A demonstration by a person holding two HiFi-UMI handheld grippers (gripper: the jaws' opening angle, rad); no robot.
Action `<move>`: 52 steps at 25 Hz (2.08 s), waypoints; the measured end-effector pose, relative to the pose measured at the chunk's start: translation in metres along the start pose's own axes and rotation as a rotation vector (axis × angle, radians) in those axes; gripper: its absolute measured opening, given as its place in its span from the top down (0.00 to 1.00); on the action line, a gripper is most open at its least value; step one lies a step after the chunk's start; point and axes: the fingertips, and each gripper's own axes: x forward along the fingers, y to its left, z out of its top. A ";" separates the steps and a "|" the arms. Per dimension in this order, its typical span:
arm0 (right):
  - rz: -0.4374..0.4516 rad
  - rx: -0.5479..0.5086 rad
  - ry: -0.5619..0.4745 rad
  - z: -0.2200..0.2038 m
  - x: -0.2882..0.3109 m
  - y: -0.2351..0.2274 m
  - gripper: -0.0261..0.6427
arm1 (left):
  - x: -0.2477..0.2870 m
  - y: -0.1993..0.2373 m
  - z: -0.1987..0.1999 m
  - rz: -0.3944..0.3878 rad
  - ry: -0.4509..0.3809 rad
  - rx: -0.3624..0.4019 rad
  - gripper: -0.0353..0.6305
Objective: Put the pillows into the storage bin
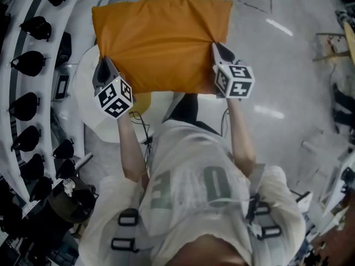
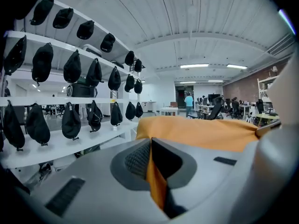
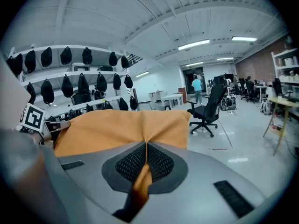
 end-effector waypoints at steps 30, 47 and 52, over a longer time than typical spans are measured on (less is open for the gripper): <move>0.530 -0.334 0.350 0.153 0.480 -0.020 0.94 | 0.473 0.043 0.168 0.370 -0.007 0.258 0.93; 0.603 -0.304 0.637 0.074 0.717 0.010 0.94 | 0.745 0.119 0.056 0.288 0.152 0.307 0.93; 0.577 -0.300 0.690 0.007 0.764 0.013 0.94 | 0.789 0.136 -0.021 0.276 0.197 0.309 0.93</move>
